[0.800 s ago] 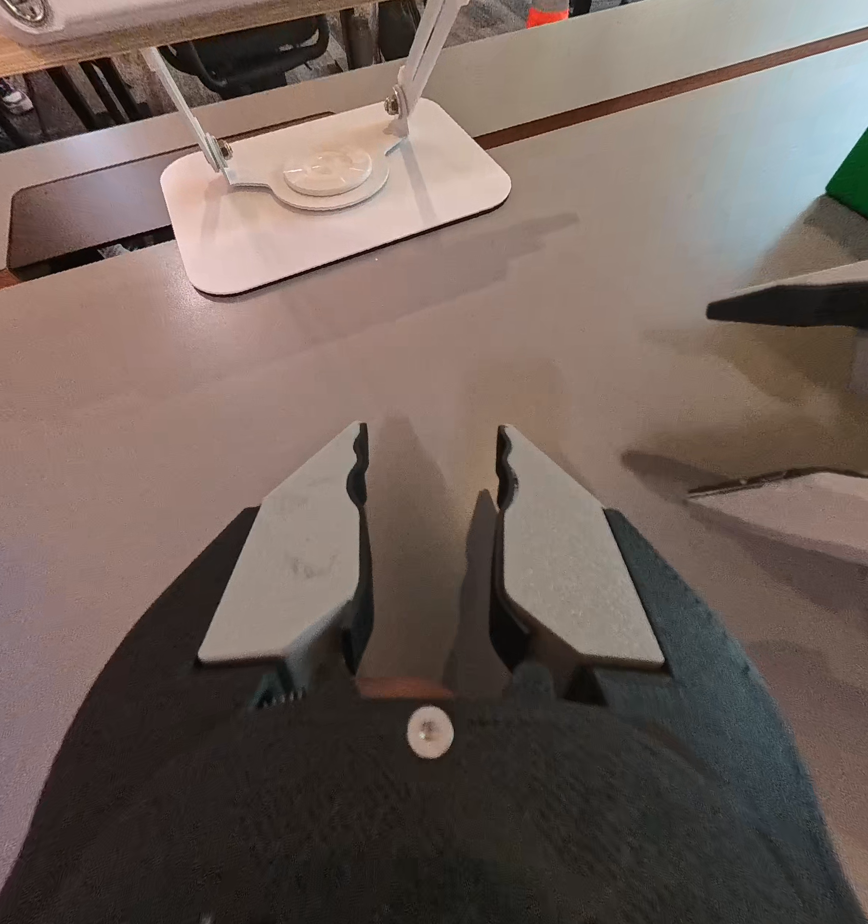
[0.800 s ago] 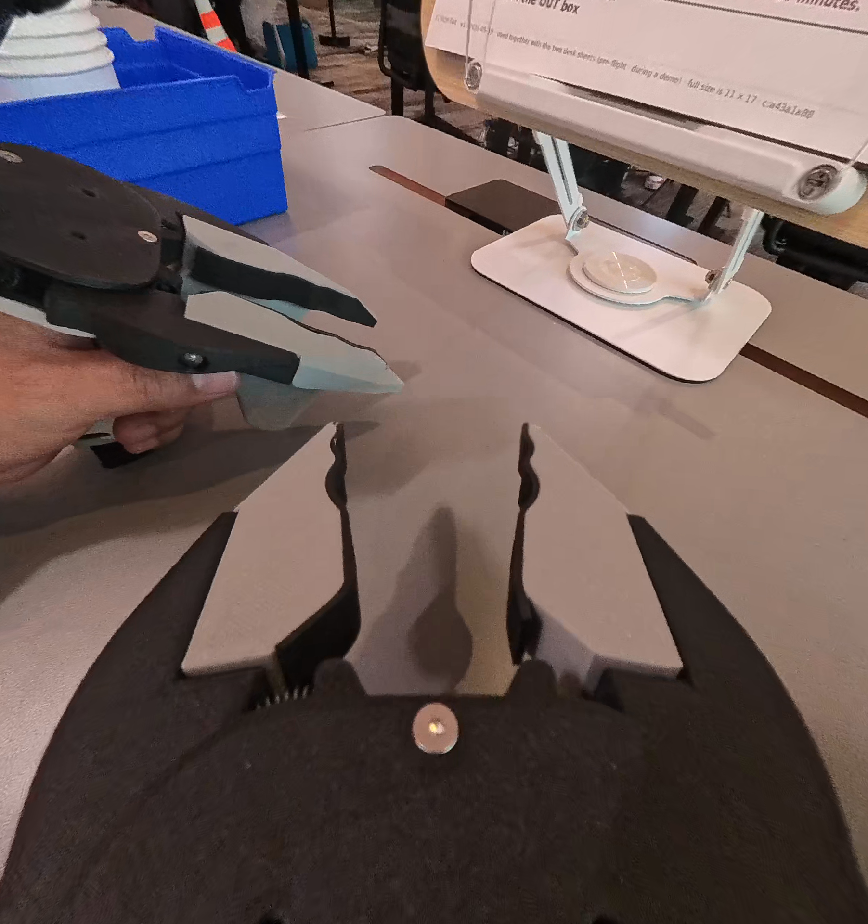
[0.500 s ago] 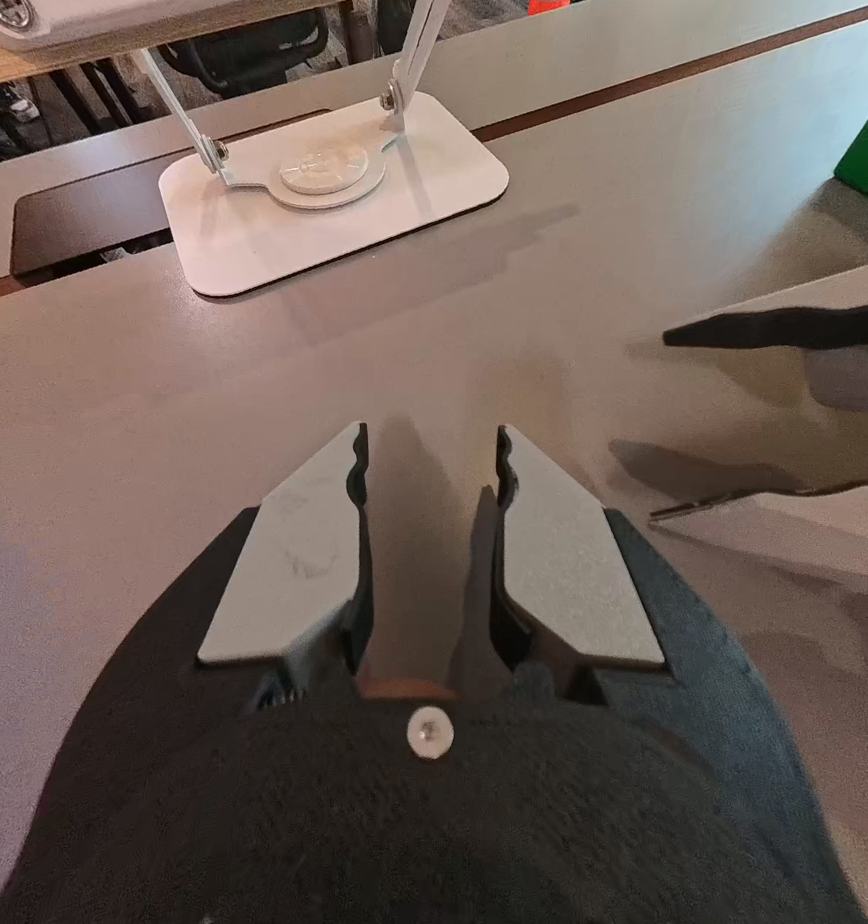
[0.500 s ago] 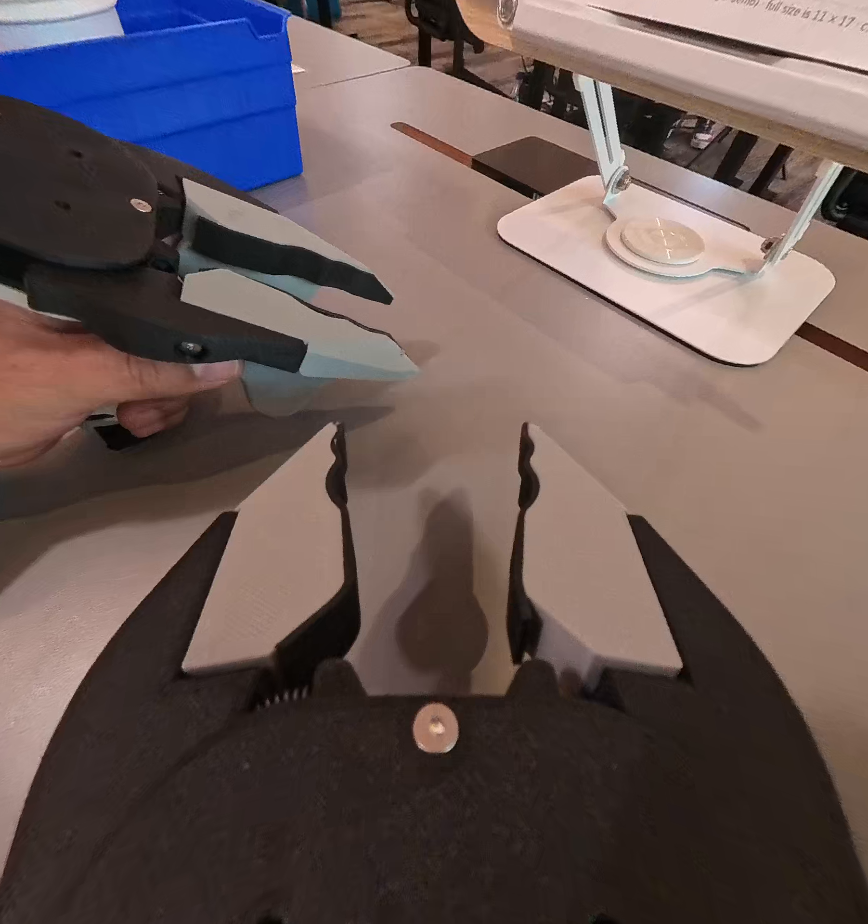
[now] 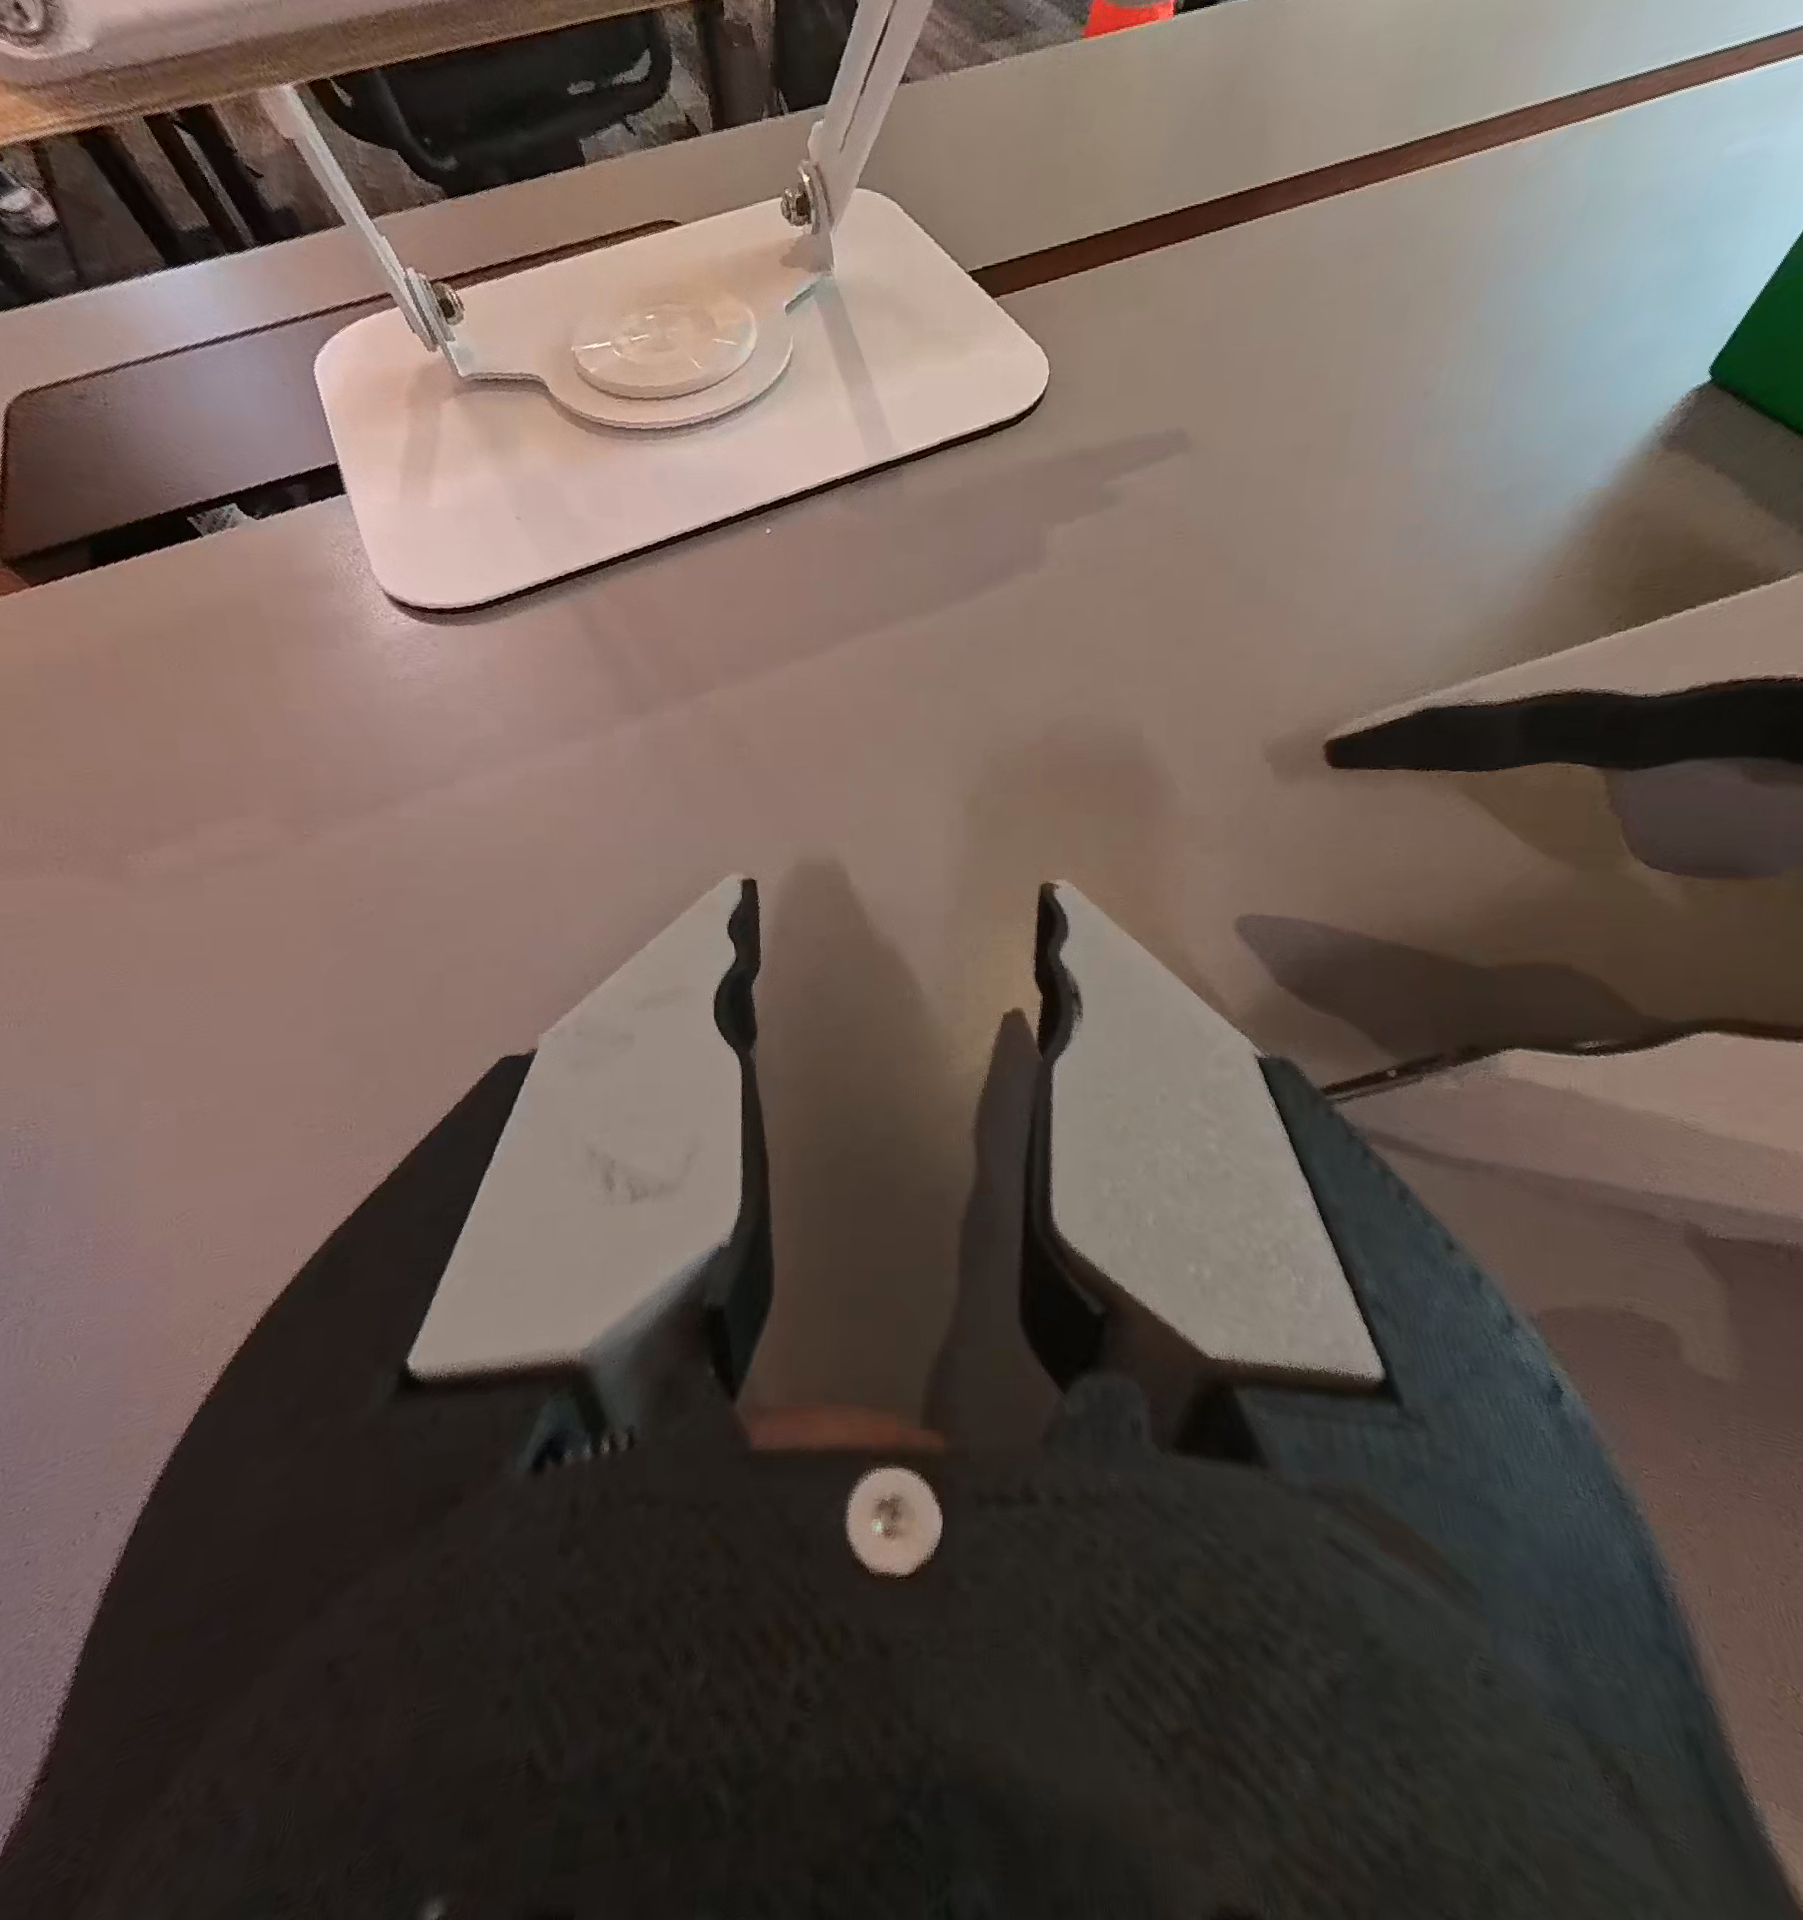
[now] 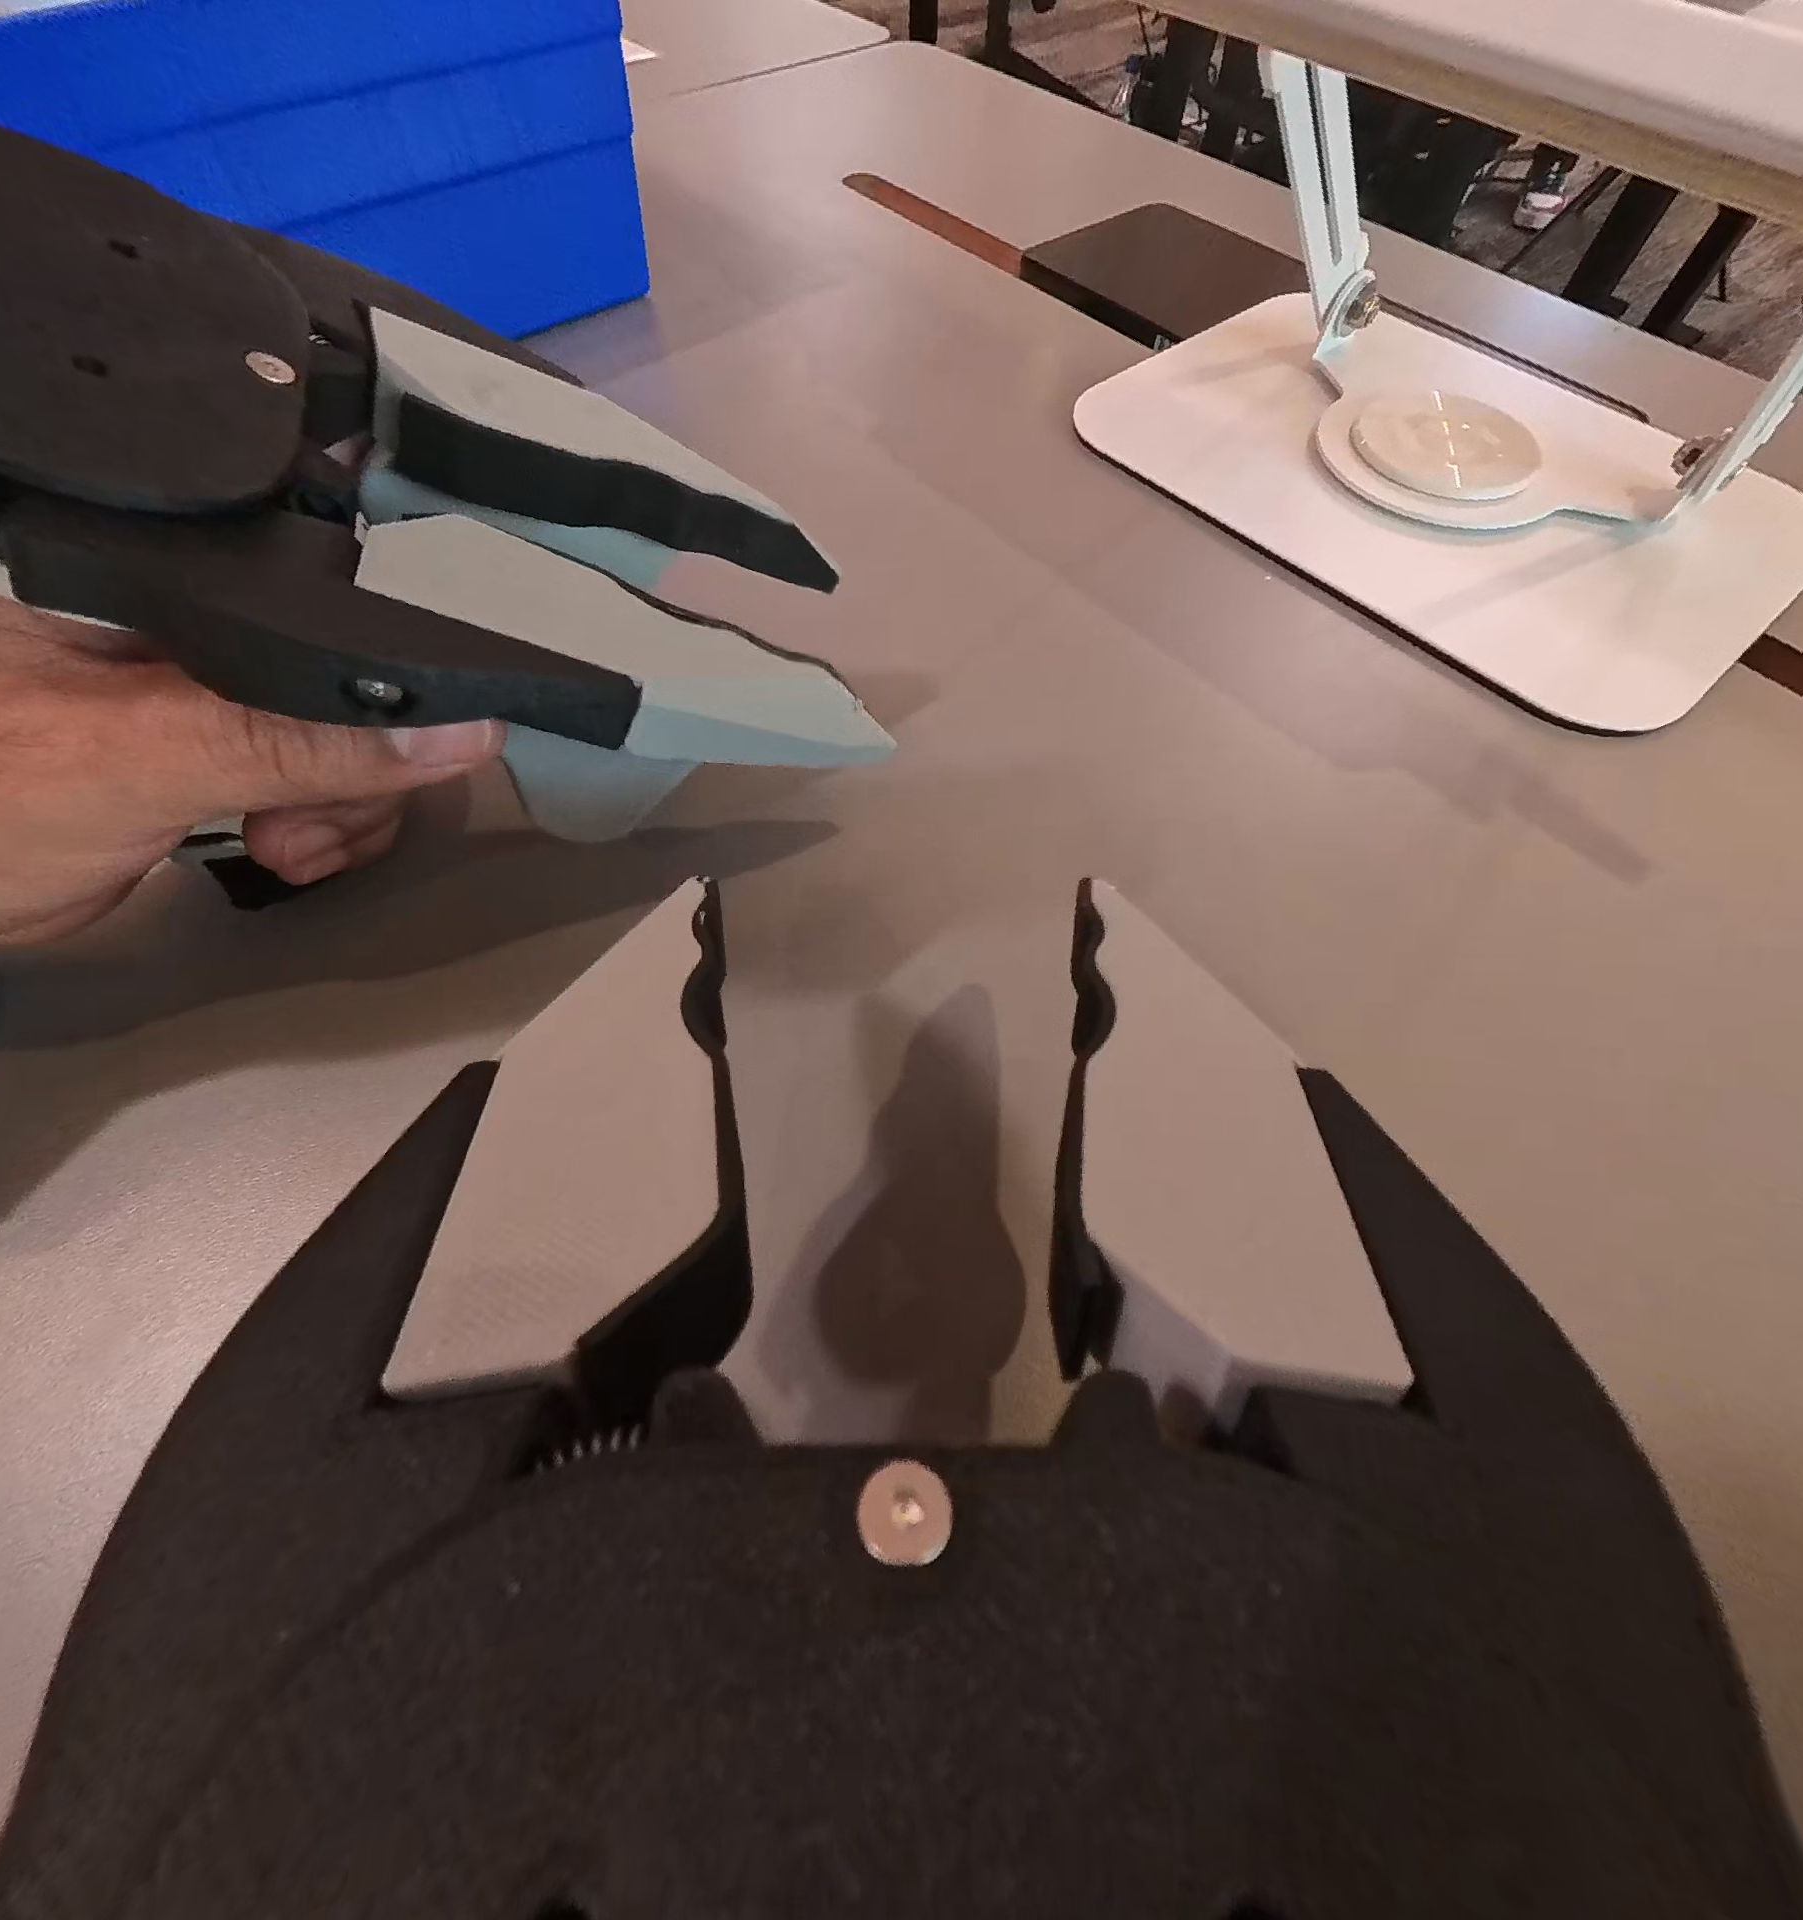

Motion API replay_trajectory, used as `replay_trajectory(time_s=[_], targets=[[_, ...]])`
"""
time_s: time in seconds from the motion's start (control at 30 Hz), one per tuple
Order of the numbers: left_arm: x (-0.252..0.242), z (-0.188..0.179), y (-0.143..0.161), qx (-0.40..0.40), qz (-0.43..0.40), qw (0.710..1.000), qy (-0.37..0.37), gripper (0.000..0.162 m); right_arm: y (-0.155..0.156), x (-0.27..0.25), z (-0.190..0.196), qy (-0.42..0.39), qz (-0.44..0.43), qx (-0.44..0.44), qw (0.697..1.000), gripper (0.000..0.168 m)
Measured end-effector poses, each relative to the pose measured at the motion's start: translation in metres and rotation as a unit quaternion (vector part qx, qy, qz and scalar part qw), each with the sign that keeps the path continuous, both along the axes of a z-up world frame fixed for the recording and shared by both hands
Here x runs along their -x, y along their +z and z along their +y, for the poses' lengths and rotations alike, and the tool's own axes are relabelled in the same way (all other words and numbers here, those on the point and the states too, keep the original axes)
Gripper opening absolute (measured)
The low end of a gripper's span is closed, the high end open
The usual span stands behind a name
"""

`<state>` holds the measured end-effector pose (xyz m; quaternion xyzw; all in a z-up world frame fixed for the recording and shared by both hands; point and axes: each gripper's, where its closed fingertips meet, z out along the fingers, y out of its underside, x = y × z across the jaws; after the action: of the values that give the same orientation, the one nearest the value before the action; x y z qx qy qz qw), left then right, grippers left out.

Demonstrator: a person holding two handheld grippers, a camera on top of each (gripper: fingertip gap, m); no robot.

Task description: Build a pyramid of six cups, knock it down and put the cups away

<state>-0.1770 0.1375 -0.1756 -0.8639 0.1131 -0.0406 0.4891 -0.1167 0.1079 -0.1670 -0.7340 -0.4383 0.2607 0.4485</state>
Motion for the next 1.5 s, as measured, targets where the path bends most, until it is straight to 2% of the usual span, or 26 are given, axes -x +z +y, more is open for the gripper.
replay_trajectory(time_s=[0.5, 0.67, 0.8, 0.97, 1.07, 1.13, 1.3, 1.5], targets=[[0.006, -0.001, -0.002, 0.015, -0.002, 1.000, -0.002, 0.053, -0.006, 0.002, 0.000, 0.005, -0.009, 0.023, 1.000, 0.060], [0.017, -0.012, 0.021, -0.001, -0.011, 1.000, -0.001, 0.053, -0.005, 0.002, 0.000, 0.006, -0.008, 0.020, 1.000, 0.059], [0.032, -0.036, 0.034, -0.001, -0.029, 1.000, 0.005, 0.053, -0.003, 0.000, -0.001, 0.007, 0.003, 0.024, 1.000, 0.059], [0.079, -0.074, 0.084, 0.015, -0.025, 1.000, 0.007, 0.050, -0.004, 0.001, -0.002, 0.012, 0.001, 0.025, 1.000, 0.059], [0.144, -0.086, 0.131, 0.004, 0.029, 0.998, 0.060, 0.048, -0.005, 0.002, -0.003, 0.016, -0.004, 0.025, 1.000, 0.058], [0.188, -0.092, 0.149, 0.020, 0.064, 0.993, 0.094, 0.048, -0.006, 0.003, -0.003, 0.019, -0.006, 0.028, 0.999, 0.058], [0.259, -0.104, 0.142, 0.102, 0.101, 0.979, 0.143, 0.041, -0.008, 0.005, -0.003, 0.023, -0.010, 0.034, 0.999, 0.058], [0.276, -0.109, 0.125, 0.137, 0.091, 0.974, 0.154, 0.039, -0.007, 0.005, -0.003, 0.023, -0.007, 0.033, 0.999, 0.057]])
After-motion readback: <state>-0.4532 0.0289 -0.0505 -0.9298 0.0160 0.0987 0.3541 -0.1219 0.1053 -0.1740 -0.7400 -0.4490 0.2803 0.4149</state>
